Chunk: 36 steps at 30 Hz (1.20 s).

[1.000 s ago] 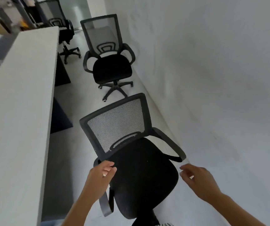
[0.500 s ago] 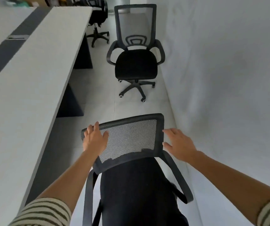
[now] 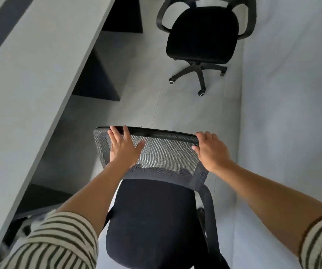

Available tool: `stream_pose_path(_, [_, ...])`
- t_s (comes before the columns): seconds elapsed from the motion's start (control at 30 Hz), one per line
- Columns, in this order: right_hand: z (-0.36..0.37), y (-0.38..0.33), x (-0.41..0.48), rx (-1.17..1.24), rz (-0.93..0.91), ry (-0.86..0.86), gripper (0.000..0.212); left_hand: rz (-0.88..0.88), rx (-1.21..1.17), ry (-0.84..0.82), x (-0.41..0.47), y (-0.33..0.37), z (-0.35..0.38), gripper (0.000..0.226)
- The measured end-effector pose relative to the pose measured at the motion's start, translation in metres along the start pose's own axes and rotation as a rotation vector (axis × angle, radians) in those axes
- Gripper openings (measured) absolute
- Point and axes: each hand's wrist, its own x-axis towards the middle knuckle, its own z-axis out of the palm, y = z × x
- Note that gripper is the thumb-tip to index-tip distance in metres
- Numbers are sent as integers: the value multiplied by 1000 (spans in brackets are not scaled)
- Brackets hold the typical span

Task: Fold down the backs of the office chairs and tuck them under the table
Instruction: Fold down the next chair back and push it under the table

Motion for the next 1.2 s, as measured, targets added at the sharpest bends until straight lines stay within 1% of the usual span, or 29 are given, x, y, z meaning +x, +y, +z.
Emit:
stream_pose_path(0.07, [0, 13, -6, 5, 31, 45, 38, 50, 16, 22, 6, 16, 3, 87])
stream_pose_path(0.13, [-1, 29, -13, 10, 63, 51, 38, 102, 29, 18, 12, 35, 4, 84])
stream_pose_path(0.33, [-13, 67, -53, 26, 215, -104, 44, 287, 22, -53, 16, 82, 6, 73])
stream_pose_path(0.43, [-11, 69, -82, 129, 283, -179, 47, 358, -21, -88, 4, 89, 12, 72])
stream_pose_path(0.53, [-1, 59, -116, 281, 270, -246, 50, 354, -145, -43, -27, 85, 19, 70])
stream_pose_path(0.6, [5, 49, -139, 308, 226, -255, 50, 315, -249, -12, -54, 78, 25, 72])
stream_pose_path(0.63, [6, 46, -149, 309, 216, -244, 50, 283, -298, -34, -65, 76, 27, 75])
stream_pose_path(0.73, [8, 40, -174, 318, 241, -223, 50, 138, -476, -201, -93, 77, 36, 88])
stream_pose_path(0.83, [12, 30, -202, 307, 277, -224, 46, 94, -573, -293, -114, 85, 42, 91])
stream_pose_path(0.93, [22, 16, -245, 346, 340, -219, 42, 128, -570, -377, -137, 88, 48, 92])
stream_pose_path(1.1, [38, -22, -332, 486, 445, -248, 33, 283, -488, -469, -203, 83, 73, 88])
stream_pose_path(1.2, [49, -55, -389, 521, 431, -312, 32, 314, -494, -508, -251, 69, 93, 86])
